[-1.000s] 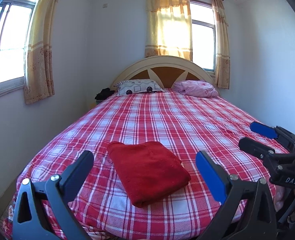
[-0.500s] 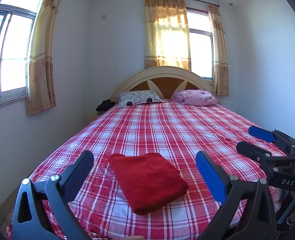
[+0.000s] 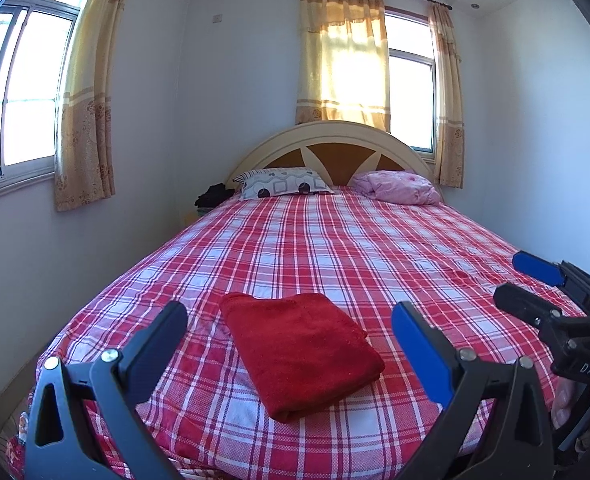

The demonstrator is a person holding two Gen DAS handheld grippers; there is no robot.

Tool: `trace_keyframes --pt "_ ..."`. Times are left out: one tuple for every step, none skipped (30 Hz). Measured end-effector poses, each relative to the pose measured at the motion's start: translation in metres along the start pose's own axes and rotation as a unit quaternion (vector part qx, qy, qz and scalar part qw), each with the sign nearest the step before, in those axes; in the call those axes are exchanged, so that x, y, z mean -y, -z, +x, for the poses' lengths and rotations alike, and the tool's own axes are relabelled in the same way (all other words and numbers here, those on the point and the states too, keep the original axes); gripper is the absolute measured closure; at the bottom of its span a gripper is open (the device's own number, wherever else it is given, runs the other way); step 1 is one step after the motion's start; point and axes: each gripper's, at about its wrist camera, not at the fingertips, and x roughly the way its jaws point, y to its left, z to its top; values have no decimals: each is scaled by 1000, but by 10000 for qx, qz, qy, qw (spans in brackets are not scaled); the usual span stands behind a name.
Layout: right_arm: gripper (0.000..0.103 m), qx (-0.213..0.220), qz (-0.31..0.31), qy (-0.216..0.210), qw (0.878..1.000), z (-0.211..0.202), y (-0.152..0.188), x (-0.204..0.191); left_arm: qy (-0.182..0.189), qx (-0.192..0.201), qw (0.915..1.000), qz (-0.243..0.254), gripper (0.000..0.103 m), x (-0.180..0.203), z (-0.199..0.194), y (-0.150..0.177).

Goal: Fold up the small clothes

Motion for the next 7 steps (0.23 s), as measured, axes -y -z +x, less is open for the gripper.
trace_keyframes --pt "27 -4 0 5 10000 0 0 0 -13 22 10000 15 0 0 -1 0" --pt "27 -16 7 11 10000 1 0 0 -14 28 10000 25 0 1 0 1" --pt "27 -23 14 13 10000 1 1 0 -11 31 10000 41 0 1 0 1" --pt "27 -32 23 13 10000 1 1 0 -11 42 10000 59 0 2 -1 1" --pt "27 -42 29 12 10000 2 2 0 -17 57 10000 71 0 3 -1 1" --pt "27 -53 32 17 10000 3 3 0 -22 58 9999 82 0 3 0 1" --pt "27 -53 32 17 10000 3 3 0 -18 48 9999 91 0 3 0 1"
